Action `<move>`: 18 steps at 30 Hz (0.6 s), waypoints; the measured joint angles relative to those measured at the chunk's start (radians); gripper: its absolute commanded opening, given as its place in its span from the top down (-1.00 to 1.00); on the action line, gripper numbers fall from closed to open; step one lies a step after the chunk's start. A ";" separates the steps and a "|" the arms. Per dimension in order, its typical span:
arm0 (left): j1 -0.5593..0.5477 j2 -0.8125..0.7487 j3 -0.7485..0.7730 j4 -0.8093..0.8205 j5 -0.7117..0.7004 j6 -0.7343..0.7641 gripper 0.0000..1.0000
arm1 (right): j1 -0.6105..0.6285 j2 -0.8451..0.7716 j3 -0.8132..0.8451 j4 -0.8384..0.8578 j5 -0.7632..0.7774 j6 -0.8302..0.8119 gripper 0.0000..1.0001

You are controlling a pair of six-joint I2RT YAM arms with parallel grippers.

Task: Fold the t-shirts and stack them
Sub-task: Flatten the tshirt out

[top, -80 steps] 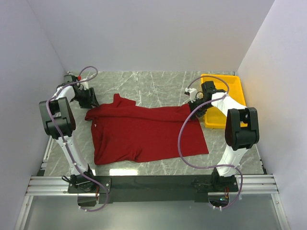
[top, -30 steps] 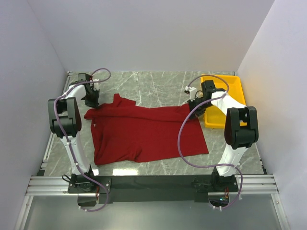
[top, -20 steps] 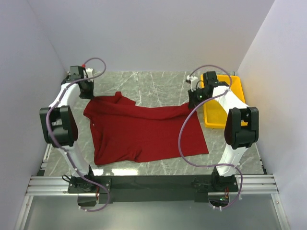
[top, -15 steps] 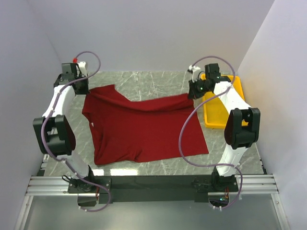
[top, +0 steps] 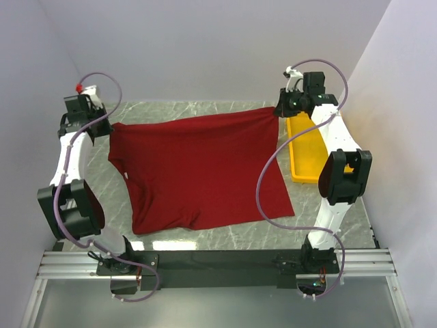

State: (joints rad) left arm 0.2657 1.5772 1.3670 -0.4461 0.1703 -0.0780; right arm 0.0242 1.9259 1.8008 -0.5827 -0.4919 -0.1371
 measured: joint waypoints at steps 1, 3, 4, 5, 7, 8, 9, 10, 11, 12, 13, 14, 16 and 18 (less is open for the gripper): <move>0.008 -0.016 -0.004 0.013 0.006 -0.016 0.99 | -0.004 0.002 0.000 0.001 0.003 0.013 1.00; 0.023 -0.045 -0.005 0.034 0.024 -0.040 0.99 | -0.008 0.002 0.000 0.002 0.006 0.034 1.00; 0.029 -0.056 -0.005 0.045 0.034 -0.049 0.99 | -0.010 0.002 0.000 0.005 0.003 0.043 1.00; 0.036 -0.068 -0.005 0.057 0.045 -0.061 0.99 | -0.012 0.002 0.002 0.007 0.000 0.050 1.00; 0.046 -0.081 -0.005 0.081 0.066 -0.077 0.99 | -0.016 0.002 0.007 0.011 -0.014 0.058 1.00; 0.048 -0.082 -0.005 0.090 0.072 -0.084 0.99 | -0.019 0.002 0.010 0.013 -0.022 0.060 1.00; 0.049 -0.083 -0.005 0.099 0.080 -0.089 0.99 | -0.021 0.002 0.014 0.016 -0.033 0.059 1.00; 0.050 -0.083 -0.005 0.106 0.087 -0.096 0.99 | -0.023 0.002 0.016 0.022 -0.048 0.058 1.00; 0.050 -0.083 -0.005 0.113 0.095 -0.103 0.99 | -0.026 0.002 0.020 0.025 -0.065 0.057 1.00; 0.050 -0.083 -0.005 0.117 0.100 -0.107 0.99 | -0.029 0.002 0.026 0.030 -0.087 0.055 1.00; 0.051 -0.084 -0.004 0.129 0.108 -0.113 0.99 | -0.032 0.002 0.034 0.033 -0.108 0.054 1.00; 0.051 -0.085 -0.003 0.144 0.116 -0.122 0.99 | -0.034 0.002 0.047 0.034 -0.127 0.054 1.00; 0.052 -0.097 -0.003 0.175 0.128 -0.137 0.99 | -0.038 0.006 0.107 0.032 -0.167 0.058 1.00; 0.053 -0.115 0.008 0.211 0.137 -0.159 0.99 | -0.041 0.016 0.210 0.032 -0.206 0.071 1.00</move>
State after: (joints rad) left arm 0.3191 1.4624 1.3750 -0.2352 0.3069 -0.2367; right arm -0.0170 1.9423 2.0106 -0.5507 -0.6983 -0.0666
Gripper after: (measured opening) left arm 0.013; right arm 0.048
